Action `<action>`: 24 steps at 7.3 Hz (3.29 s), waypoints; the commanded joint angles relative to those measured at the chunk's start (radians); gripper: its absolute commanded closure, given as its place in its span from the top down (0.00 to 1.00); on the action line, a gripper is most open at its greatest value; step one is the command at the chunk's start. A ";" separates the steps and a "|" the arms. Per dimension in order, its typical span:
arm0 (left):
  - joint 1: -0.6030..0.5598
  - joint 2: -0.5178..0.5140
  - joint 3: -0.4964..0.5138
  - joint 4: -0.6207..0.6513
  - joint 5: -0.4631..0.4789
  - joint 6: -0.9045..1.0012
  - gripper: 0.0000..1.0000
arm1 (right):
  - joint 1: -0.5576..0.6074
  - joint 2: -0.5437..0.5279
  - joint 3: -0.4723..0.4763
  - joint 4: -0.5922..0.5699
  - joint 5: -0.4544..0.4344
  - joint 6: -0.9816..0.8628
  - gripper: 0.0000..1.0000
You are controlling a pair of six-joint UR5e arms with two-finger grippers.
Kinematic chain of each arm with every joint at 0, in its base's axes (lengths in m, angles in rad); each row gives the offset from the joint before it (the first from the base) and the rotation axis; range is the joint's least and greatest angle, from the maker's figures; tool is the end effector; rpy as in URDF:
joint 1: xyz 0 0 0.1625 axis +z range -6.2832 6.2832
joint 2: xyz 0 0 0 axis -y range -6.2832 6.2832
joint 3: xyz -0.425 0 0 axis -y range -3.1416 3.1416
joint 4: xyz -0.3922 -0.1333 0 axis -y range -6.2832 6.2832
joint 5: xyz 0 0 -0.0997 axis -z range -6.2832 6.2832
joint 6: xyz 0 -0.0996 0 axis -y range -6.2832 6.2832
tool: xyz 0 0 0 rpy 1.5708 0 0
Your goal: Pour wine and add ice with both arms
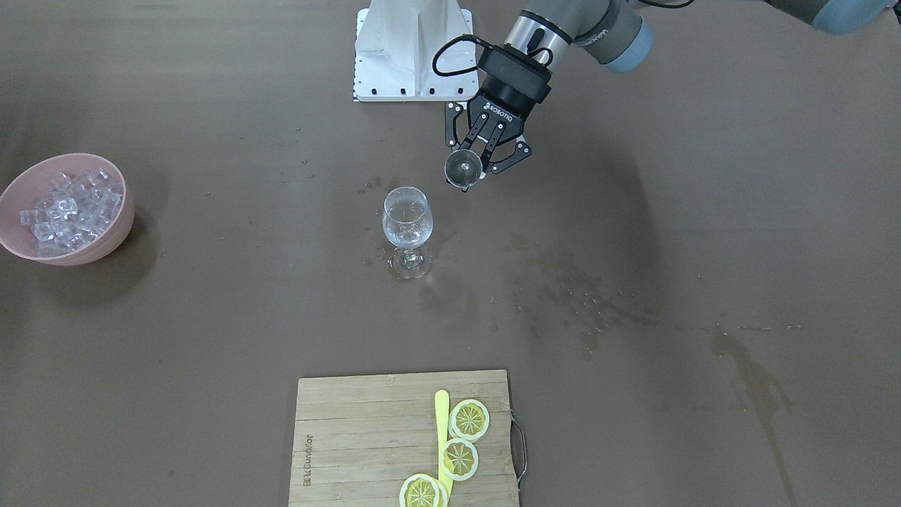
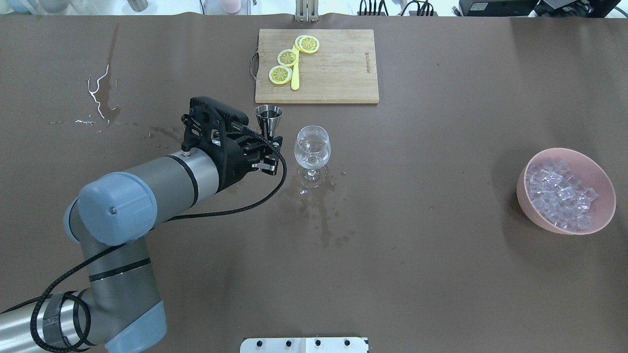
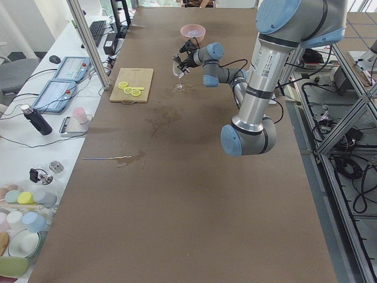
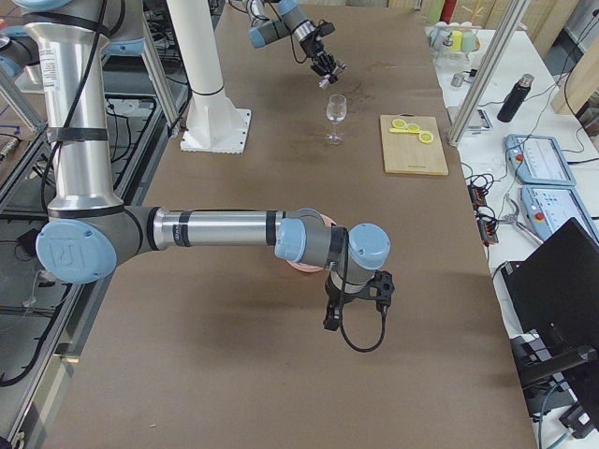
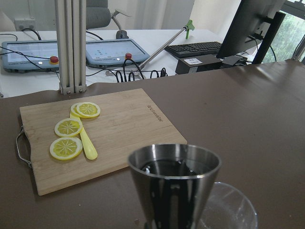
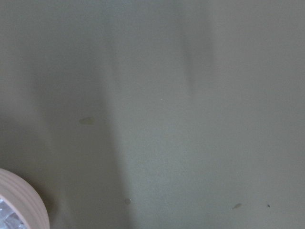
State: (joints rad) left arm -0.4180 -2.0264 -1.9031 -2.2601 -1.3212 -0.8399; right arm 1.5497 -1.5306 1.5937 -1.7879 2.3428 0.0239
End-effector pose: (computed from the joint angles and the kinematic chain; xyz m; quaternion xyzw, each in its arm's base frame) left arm 0.4559 -0.3753 0.1759 0.4402 0.5108 0.0315 0.7378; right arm 0.0533 -0.4973 0.6482 -0.0797 -0.3737 0.0303 0.9236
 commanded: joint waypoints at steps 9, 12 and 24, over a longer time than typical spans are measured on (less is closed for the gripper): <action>0.056 -0.152 -0.093 0.417 -0.032 0.045 0.00 | 0.003 0.003 0.028 0.007 -0.004 0.002 1.00; 0.053 -0.172 -0.085 0.445 -0.033 0.054 0.00 | 0.003 0.001 0.020 0.007 -0.004 0.002 1.00; -0.011 -0.262 -0.042 0.672 -0.179 0.104 0.00 | 0.003 0.001 0.017 0.008 -0.004 0.002 1.00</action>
State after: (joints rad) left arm -0.4283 -2.2830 -1.9474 -1.6049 -1.4855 -0.7382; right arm 1.5524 -1.5294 1.6121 -1.7794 2.3393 0.0261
